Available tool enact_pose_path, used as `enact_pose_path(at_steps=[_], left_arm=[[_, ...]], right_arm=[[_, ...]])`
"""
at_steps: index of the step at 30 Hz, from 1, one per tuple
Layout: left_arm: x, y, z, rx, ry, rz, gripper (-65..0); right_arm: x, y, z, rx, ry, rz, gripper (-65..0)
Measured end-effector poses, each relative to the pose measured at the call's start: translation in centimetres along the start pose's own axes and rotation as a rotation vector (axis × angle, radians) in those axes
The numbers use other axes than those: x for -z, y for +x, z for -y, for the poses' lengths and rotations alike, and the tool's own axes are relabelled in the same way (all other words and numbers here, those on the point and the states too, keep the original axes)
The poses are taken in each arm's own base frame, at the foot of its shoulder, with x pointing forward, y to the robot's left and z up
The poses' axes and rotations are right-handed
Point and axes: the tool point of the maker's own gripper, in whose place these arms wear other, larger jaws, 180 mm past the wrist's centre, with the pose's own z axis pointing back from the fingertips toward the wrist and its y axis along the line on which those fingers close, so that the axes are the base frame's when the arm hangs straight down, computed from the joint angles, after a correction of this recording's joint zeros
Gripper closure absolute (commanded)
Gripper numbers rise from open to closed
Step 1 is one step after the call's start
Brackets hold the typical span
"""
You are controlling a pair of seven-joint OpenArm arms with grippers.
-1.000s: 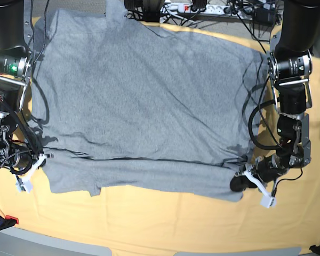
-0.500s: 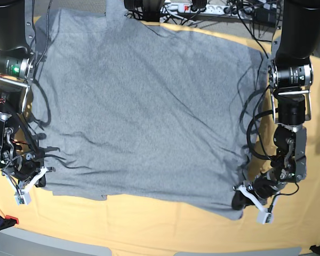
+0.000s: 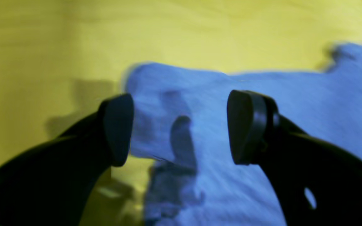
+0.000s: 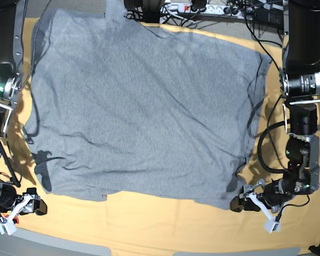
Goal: Layout the t-shirt on the table in an organized manner, then fold the t-shirt properly
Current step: 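Open both grippers and move them away from the hem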
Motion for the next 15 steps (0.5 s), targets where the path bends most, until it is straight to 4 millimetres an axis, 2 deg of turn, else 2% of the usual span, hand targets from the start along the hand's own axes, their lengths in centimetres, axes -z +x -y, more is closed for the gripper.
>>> enact_pose_path(at_steps=[2,4,7,11,15], left_arm=[[-0.4,-0.7,0.8,-0.010,-0.060,-0.031,-46.6],[-1.2,-1.5,1.3,-0.036,-0.119,-0.056,-46.5],[-2.8,-2.7,0.9,-0.076,-0.165,-0.053,-46.4],[-4.1,-4.4,0.6,-0.139,-0.207,-0.064,-46.4],[-6.2,-4.4,1.5,-0.219,-0.317,-0.042,-46.4]], right_arm=[[-0.5,-0.6,-0.9,0.012,0.046,-0.028,-41.5],[-1.0,-2.5,-1.9,0.017,0.087,-0.077,-41.5],[-1.9,-5.8,-3.3,-0.005,0.124,-0.128,-41.5],[-3.6,-8.4,-5.0,-0.072,0.130,-0.142,-41.5],[-6.4,-10.9,-6.5,-0.080,0.136,-0.128,-41.5]])
